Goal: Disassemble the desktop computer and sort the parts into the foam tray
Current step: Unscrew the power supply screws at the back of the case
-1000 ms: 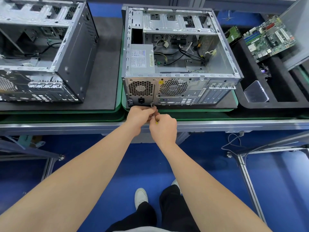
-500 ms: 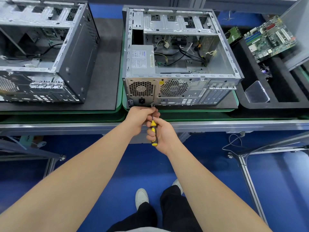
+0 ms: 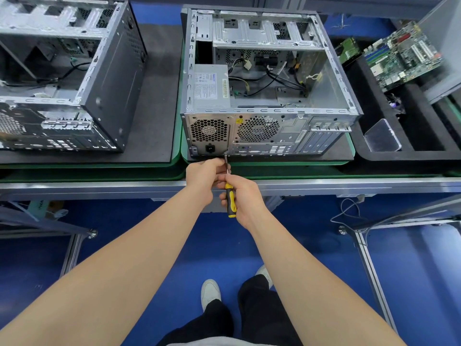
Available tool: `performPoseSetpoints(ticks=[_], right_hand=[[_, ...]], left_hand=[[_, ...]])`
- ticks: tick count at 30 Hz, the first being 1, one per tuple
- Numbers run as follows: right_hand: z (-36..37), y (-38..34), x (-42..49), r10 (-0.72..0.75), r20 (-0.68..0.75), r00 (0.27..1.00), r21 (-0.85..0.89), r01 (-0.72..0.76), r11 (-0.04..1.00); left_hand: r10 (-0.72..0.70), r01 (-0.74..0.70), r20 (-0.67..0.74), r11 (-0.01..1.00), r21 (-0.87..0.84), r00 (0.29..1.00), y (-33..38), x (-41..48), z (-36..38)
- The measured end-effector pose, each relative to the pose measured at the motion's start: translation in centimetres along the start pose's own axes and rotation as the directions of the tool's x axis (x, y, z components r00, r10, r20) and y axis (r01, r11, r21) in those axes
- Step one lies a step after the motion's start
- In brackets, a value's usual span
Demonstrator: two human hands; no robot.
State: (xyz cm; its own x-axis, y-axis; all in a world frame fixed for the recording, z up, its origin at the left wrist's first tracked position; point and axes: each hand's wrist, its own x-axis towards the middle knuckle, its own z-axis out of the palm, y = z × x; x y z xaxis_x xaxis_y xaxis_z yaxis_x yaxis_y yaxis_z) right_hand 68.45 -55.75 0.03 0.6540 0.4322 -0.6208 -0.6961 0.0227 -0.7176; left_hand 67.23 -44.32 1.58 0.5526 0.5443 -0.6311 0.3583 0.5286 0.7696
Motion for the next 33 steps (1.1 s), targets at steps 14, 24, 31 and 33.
performPoseSetpoints(ticks=[14, 24, 31, 33], right_hand=[[-0.9, 0.4, -0.1, 0.011, -0.053, 0.999, -0.019, -0.012, 1.000], [-1.5, 0.5, 0.0, -0.043, -0.063, 0.997, -0.151, 0.033, 0.988], [-1.8, 0.7, 0.0, -0.076, -0.050, 0.996, -0.200, 0.064, 0.978], [-1.9, 0.8, 0.1, -0.083, -0.051, 0.995, -0.209, 0.071, 0.975]], left_hand=[[-0.123, 0.128, 0.066, 0.989, -0.076, 0.990, 0.1, -0.4, 0.5], [-0.132, 0.139, 0.061, 0.983, -0.118, 0.989, -0.1, -0.1, 0.9], [-0.112, 0.117, 0.053, 0.987, -0.107, 0.992, -0.4, -0.1, 1.0], [-0.111, 0.116, 0.054, 0.987, -0.115, 0.992, -0.3, -0.1, 1.1]])
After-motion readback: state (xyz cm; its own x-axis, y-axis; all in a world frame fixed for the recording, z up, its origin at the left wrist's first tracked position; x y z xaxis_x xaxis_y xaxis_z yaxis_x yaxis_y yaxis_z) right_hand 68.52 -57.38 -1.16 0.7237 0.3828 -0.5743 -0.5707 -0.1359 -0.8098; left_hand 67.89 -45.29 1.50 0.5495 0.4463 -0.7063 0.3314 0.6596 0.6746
